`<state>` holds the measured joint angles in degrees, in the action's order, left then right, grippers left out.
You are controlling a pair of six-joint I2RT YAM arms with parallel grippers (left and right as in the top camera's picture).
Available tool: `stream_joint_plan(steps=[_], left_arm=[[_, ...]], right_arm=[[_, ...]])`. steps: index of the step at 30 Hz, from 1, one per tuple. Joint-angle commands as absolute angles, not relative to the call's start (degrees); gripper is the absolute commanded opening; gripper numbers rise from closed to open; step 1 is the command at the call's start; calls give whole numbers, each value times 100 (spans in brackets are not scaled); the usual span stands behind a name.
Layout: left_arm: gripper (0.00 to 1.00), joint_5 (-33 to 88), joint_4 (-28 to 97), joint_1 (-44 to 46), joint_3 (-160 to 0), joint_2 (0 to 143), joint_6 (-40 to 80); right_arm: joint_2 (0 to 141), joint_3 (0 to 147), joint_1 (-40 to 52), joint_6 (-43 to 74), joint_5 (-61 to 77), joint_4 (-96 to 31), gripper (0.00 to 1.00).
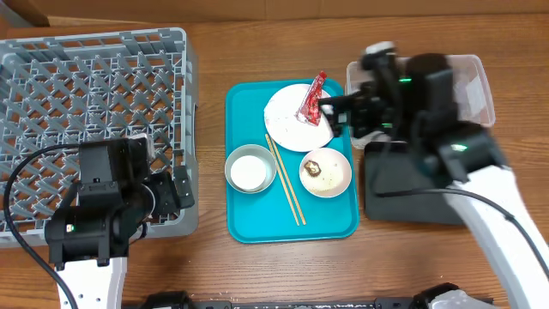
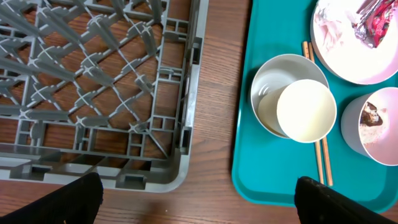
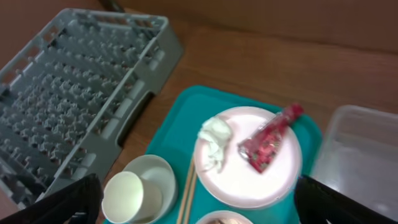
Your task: Sort waste into correct bins and load items into the dishwasher
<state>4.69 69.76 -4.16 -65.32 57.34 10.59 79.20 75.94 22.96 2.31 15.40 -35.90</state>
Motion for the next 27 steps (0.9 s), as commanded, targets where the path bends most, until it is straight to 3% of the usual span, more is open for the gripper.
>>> stream_joint_plan(steps=[1,9,20,27], left_arm=[[100,423,6982,-449,-6665,5765,1031],[100,425,6984,-449,-6663,5765,1031],[100,429,7008,-449,-6663,5765,1031],[100,429,7013,-449,-6663,5765,1031]], right_arm=[[8595,7697,2862,-69,663,-3262,100],[10442,7697,3277,-45,237,-2025,93],[11644,7695,3277,-3,261,-1597,84],[11867,7695,3277,-3,263,-1590,62]])
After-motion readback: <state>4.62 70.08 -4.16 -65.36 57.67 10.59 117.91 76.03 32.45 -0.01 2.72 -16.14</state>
